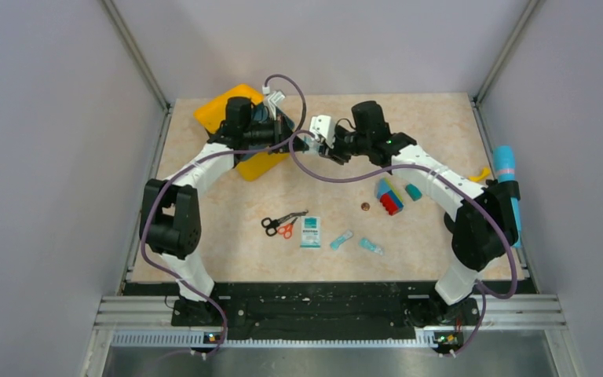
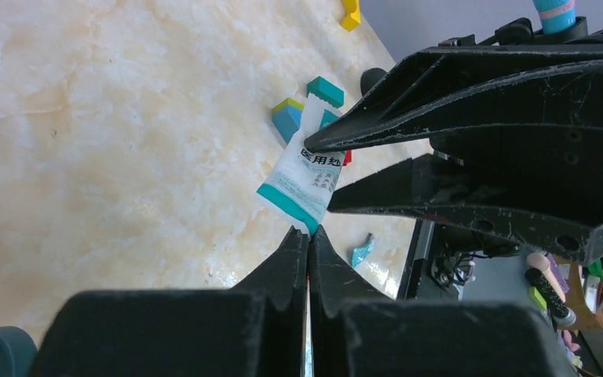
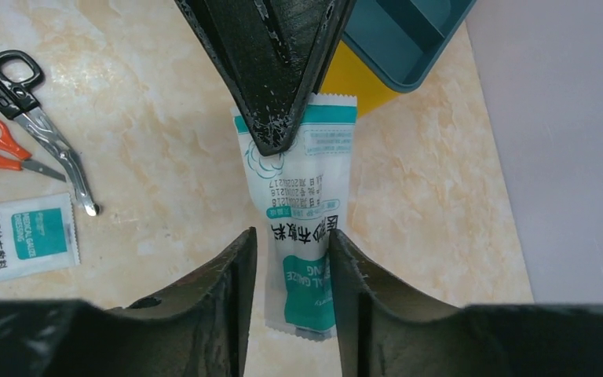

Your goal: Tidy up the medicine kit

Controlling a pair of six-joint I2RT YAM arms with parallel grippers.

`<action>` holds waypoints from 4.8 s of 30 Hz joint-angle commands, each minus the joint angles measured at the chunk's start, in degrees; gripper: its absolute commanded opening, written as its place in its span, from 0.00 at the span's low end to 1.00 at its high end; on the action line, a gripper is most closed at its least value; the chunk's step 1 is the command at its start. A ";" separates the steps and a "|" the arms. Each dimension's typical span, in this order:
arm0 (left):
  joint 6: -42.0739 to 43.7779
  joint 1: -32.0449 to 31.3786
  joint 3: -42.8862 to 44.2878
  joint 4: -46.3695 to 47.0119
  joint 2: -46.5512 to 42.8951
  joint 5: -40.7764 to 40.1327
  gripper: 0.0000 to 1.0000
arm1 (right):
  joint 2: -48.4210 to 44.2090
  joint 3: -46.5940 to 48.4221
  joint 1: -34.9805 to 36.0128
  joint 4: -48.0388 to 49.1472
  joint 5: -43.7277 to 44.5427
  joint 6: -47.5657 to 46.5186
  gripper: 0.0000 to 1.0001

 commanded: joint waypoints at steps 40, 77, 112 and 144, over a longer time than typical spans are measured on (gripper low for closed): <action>-38.40 8.08 7.32 -16.62 1.20 -42.12 0.00 | -8.95 -9.55 -11.06 -5.06 1.17 24.32 0.72; -35.04 7.46 14.01 -25.14 -2.04 -49.76 0.59 | -7.78 -10.03 -11.26 -5.69 0.19 23.64 0.72; -10.30 22.90 -9.19 -27.09 -30.15 -48.19 0.57 | 22.93 8.40 11.78 -39.30 -15.48 -46.83 0.65; -7.73 9.76 -6.42 -8.74 -15.58 -16.91 0.59 | 4.43 1.70 1.21 -8.31 -2.35 5.00 0.00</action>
